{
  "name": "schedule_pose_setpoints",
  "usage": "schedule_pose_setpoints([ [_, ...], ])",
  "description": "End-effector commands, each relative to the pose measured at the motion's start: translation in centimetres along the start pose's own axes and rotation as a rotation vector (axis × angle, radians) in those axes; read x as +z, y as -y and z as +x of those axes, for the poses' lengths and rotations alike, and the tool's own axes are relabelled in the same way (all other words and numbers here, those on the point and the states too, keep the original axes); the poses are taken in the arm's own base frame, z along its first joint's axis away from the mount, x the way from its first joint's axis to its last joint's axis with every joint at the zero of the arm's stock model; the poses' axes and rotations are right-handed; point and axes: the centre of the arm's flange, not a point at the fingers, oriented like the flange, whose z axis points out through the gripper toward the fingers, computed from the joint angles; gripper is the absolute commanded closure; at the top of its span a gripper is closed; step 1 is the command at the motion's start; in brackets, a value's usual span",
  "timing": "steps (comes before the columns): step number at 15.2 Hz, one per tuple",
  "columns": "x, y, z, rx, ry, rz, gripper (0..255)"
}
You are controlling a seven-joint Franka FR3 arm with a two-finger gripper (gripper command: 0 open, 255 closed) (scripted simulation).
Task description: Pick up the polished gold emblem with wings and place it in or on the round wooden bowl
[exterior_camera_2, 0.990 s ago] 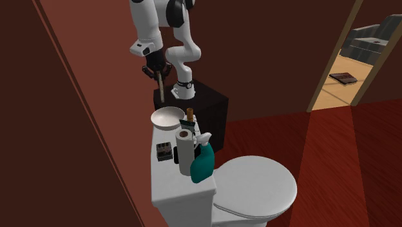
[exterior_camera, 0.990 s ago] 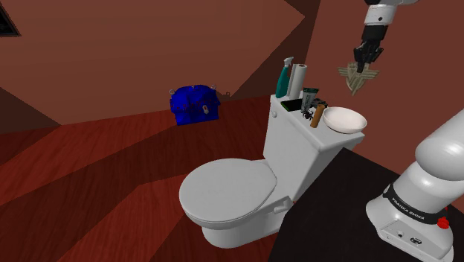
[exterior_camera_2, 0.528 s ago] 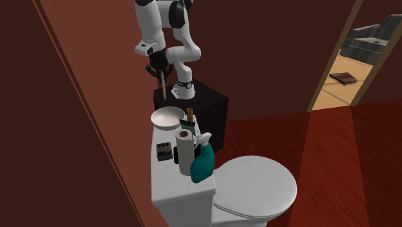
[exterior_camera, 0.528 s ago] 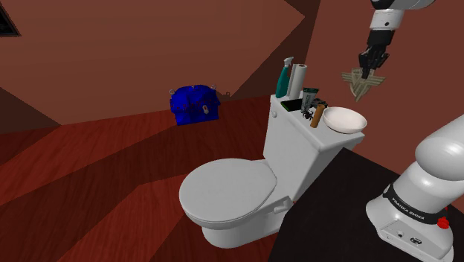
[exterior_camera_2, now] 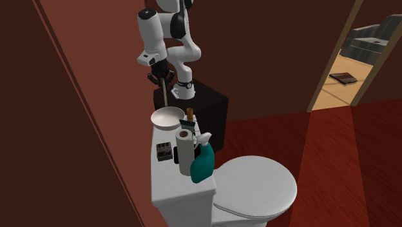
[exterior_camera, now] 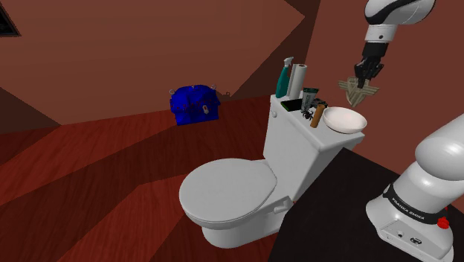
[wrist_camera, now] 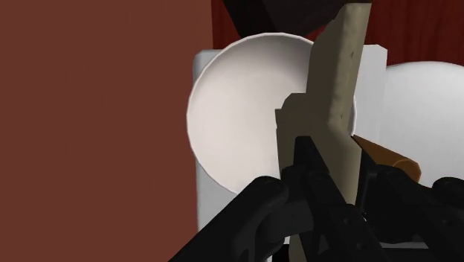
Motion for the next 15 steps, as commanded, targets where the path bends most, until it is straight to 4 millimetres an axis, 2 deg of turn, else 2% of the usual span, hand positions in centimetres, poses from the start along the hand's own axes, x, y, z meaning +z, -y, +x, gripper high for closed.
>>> schedule_pose_setpoints([
  [1,1.0,-0.1,0.2,0.000,-0.001,0.000,255],
  [10,5.9,-0.4,1.1,0.000,-0.001,0.000,255],
  [15,5.9,-0.4,1.1,0.000,-0.001,0.000,255],
])
